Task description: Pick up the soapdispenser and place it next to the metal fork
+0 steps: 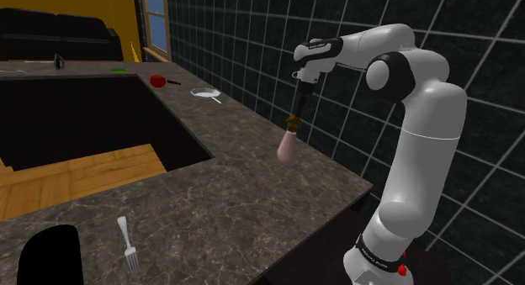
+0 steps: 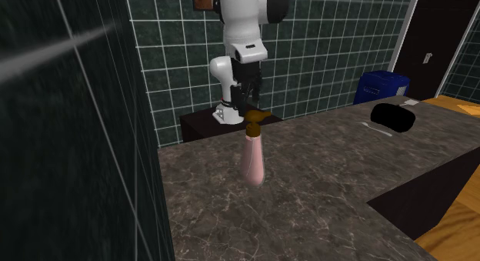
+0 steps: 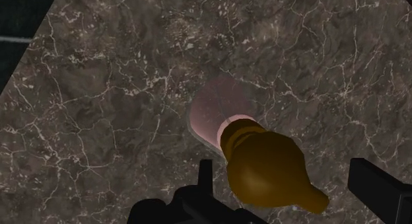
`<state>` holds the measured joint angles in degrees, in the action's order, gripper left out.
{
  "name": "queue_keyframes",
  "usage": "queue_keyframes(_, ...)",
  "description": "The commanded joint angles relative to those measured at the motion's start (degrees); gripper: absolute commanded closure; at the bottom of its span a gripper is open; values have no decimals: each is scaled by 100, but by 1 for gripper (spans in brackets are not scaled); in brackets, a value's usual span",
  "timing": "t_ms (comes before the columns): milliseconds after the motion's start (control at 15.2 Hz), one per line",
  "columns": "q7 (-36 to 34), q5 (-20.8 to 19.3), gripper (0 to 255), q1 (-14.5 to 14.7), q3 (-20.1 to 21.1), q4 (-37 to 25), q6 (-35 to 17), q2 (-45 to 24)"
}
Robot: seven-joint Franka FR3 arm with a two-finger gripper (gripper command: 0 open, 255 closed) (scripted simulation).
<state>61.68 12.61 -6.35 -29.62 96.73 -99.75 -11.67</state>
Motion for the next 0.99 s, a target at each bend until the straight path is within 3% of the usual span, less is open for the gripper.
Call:
queue_keyframes(0, 34, 20, 0, 2, 6, 127, -136, -15)
queue_keyframes(264, 50, 39, 0, 30, 25, 391, -406, -21)
queue_keyframes(726, 51, 40, 0, 30, 25, 389, -405, -22)
queue_keyframes(792, 51, 40, 255, 30, 25, 389, -405, -22)
queue_keyframes(924, 51, 40, 255, 30, 25, 389, -405, -22)
